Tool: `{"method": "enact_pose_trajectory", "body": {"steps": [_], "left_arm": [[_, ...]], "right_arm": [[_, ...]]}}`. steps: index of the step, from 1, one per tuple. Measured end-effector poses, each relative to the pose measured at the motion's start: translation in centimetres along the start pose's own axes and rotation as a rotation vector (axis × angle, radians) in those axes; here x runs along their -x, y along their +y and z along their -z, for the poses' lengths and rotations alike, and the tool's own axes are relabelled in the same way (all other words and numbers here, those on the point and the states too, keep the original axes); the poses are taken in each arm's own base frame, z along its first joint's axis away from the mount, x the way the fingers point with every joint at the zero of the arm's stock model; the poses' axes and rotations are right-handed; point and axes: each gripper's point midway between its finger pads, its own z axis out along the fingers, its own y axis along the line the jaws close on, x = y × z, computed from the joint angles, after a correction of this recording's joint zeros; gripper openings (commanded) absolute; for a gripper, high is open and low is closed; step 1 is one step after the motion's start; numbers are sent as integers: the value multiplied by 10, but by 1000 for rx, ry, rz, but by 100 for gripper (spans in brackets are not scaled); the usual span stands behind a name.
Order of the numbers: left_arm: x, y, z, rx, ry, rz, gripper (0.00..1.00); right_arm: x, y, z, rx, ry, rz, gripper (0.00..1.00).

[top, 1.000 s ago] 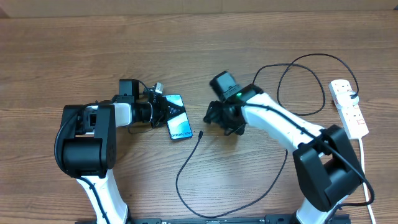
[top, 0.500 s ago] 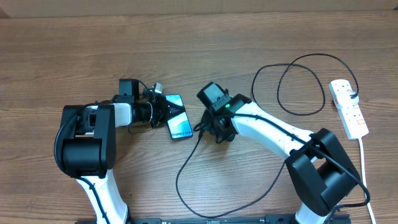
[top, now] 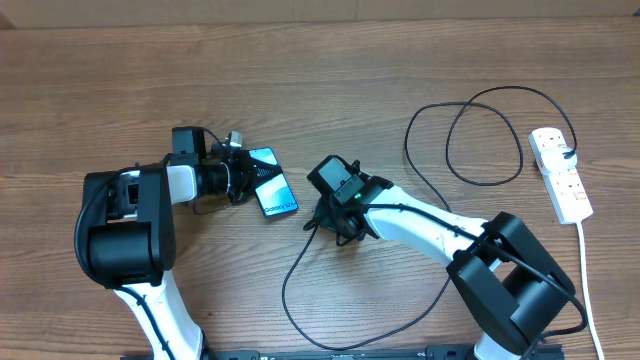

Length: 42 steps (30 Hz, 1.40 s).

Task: Plug charger to phone and switch on socket
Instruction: 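Move the right gripper down onto the black cable's USB-C plug and grasp, then lift the USB-C plug with the right gripper and pull it back rightward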

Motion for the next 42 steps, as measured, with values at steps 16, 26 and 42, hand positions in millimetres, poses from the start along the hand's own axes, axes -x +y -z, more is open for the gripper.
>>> {"method": "enact_pose_trajectory", "body": {"steps": [16, 26, 42], "left_arm": [[9, 4, 13, -17, -26, 28, 4], [9, 4, 13, -18, -28, 29, 4], [9, 4, 13, -18, -27, 29, 4]], "right_arm": [[-7, 0, 2, -15, 20, 57, 38], [-22, 11, 2, 2, 14, 115, 36], [-15, 25, -7, 15, -47, 144, 21]]}}
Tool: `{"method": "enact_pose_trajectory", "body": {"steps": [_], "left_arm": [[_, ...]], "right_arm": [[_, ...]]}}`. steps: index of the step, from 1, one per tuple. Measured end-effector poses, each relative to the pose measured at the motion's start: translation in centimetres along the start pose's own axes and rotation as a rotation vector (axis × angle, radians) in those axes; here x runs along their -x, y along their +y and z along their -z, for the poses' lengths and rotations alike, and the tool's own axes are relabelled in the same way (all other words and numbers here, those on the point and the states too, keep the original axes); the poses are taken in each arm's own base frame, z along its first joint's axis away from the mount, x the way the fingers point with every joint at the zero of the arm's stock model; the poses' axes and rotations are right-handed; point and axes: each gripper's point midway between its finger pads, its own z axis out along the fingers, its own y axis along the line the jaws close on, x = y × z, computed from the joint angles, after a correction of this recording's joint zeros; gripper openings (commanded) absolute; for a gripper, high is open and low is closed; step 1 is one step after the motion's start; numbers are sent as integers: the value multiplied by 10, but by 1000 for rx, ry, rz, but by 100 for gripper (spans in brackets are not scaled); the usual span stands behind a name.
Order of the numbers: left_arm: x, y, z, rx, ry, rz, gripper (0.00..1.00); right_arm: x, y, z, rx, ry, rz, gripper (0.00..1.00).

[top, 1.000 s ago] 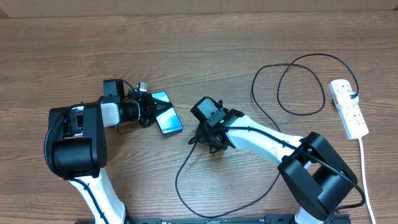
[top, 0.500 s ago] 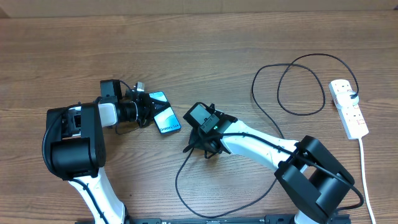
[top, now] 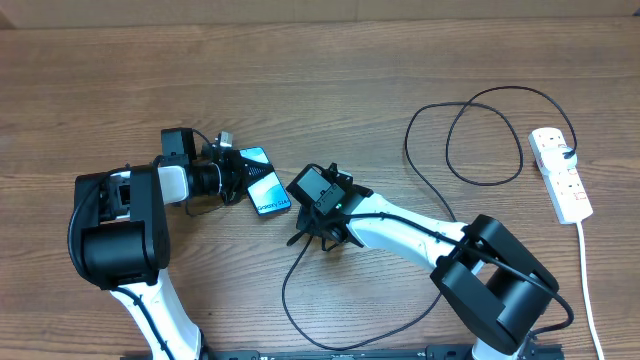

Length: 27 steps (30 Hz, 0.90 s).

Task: Plug charger to phone and switch on socket
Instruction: 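Lift the USB-C plug with the right gripper and pull it back rightward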

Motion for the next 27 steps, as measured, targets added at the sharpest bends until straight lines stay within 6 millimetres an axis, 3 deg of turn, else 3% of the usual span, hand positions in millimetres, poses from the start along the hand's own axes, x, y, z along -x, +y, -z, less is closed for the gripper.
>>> {"method": "enact_pose_trajectory", "body": {"steps": [6, 14, 20, 27], "left_arm": [[0, 0, 0, 1, 2, -1, 4], [-1, 0, 0, 1, 2, -7, 4], [-1, 0, 0, 1, 2, -13, 4], [-1, 0, 0, 1, 2, -13, 4]], "right_arm": [[-3, -13, 2, -63, 30, -5, 4], [16, -52, 13, -241, 52, -14, 4], [52, -69, 25, -277, 49, 11, 4], [102, -113, 31, -298, 31, -4, 4]]}}
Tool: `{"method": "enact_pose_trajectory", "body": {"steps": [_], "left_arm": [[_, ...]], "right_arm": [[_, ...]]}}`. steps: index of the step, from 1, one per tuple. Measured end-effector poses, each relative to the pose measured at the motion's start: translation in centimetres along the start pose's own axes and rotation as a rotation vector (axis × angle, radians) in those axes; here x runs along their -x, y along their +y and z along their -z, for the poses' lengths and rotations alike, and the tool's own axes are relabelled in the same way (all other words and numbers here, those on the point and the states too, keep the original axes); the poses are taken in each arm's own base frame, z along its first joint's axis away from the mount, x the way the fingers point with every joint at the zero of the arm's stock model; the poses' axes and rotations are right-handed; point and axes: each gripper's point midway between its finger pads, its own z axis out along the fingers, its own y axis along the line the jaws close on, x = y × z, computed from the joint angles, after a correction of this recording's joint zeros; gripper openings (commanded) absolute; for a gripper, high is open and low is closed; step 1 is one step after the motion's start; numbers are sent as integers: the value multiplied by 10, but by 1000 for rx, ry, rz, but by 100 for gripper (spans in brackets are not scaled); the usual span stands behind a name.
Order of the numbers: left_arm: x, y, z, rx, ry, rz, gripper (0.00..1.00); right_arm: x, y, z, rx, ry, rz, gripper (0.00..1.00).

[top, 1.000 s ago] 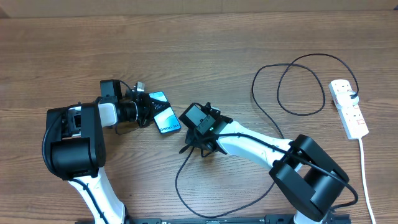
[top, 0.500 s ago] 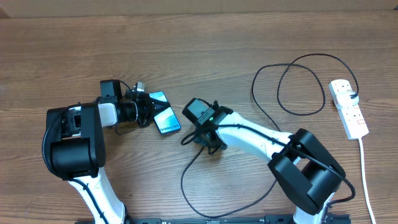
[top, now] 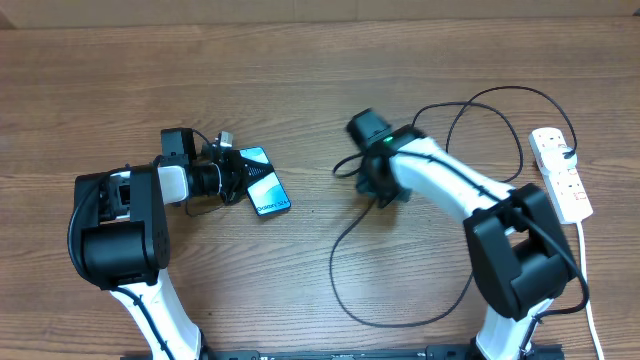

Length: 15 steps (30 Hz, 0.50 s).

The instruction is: Plug charger to phone and switch on socket

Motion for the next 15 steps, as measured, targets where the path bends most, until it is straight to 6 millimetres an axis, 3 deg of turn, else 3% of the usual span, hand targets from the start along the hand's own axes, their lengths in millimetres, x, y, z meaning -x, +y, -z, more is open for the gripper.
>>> {"method": "enact_pose_trajectory", "body": {"steps": [4, 15], "left_arm": [[0, 0, 0, 0, 0, 0, 4], [0, 0, 0, 0, 0, -15, 4]], "right_arm": [[12, -29, -2, -40, 22, 20, 4], [-3, -36, -2, -80, 72, 31, 4]]}}
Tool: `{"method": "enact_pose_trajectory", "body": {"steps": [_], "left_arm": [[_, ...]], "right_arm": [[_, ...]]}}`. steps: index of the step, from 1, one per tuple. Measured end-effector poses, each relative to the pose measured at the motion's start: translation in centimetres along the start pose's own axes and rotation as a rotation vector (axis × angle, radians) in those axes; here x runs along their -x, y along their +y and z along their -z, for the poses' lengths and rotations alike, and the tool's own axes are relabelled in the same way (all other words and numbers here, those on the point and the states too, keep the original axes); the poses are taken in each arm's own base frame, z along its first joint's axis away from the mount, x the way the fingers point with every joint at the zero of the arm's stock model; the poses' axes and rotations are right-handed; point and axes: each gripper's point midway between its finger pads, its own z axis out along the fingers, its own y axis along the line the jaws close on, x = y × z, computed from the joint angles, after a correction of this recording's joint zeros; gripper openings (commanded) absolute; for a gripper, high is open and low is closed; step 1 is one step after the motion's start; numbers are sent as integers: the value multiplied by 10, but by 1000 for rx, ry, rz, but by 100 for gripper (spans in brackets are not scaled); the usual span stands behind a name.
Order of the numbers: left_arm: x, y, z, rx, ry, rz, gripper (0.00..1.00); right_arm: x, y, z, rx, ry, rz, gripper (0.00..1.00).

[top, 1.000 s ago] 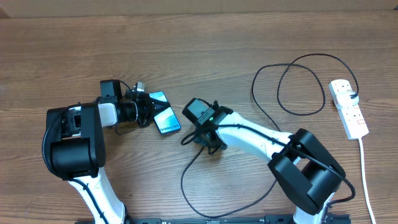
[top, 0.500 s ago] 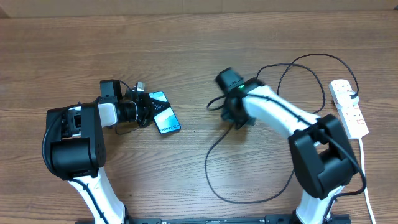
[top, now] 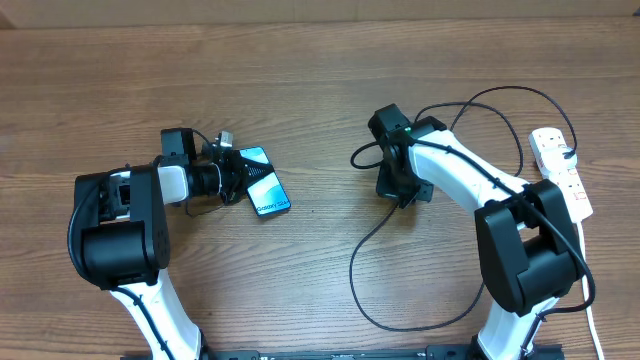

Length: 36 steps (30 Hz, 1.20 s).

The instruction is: Plug charger to phone and switch on socket

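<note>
The phone (top: 266, 181) lies screen up on the wooden table left of centre, and my left gripper (top: 236, 176) is shut on its left end. The black charger cable (top: 352, 270) runs in loops from the white socket strip (top: 561, 174) at the right edge. My right gripper (top: 398, 186) is well right of the phone and looks shut on the cable near its free end. The free tip (top: 353, 161) sticks out to the left of it. A wide gap separates the cable tip from the phone.
The cable's upper loops (top: 480, 140) lie between my right arm and the socket strip. The strip's white lead (top: 590, 300) runs down the right edge. Both arm bases stand at the front of the table.
My right gripper has moved a little further right and away from the phone, the cable going with it. The left gripper and the phone have not moved.
First my right gripper held the cable end a short way right of the phone. Then it was right at the phone's lower end, the phone having shifted slightly left. After that it was far right, cable unplugged, and now farther still.
</note>
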Motion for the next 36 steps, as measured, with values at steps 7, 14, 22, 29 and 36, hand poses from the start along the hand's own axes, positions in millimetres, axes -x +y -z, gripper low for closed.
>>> {"method": "enact_pose_trajectory", "body": {"steps": [7, 14, 22, 29, 36], "left_arm": [[0, 0, 0, 0, 0, -3, 4], [0, 0, 0, 0, 1, -4, 4], [0, 0, 0, -1, 1, -4, 4], [0, 0, 0, -1, 1, -4, 4], [0, 0, 0, -1, 1, -4, 4]], "right_arm": [[-8, -4, -16, -3, 2, -3, 15], [-5, -4, -15, 3, -14, -5, 47], [-1, 0, -14, 18, -31, -9, 37], [2, -4, -15, 22, -30, -65, 33], [7, -12, -16, 17, -25, -104, 27]]}}
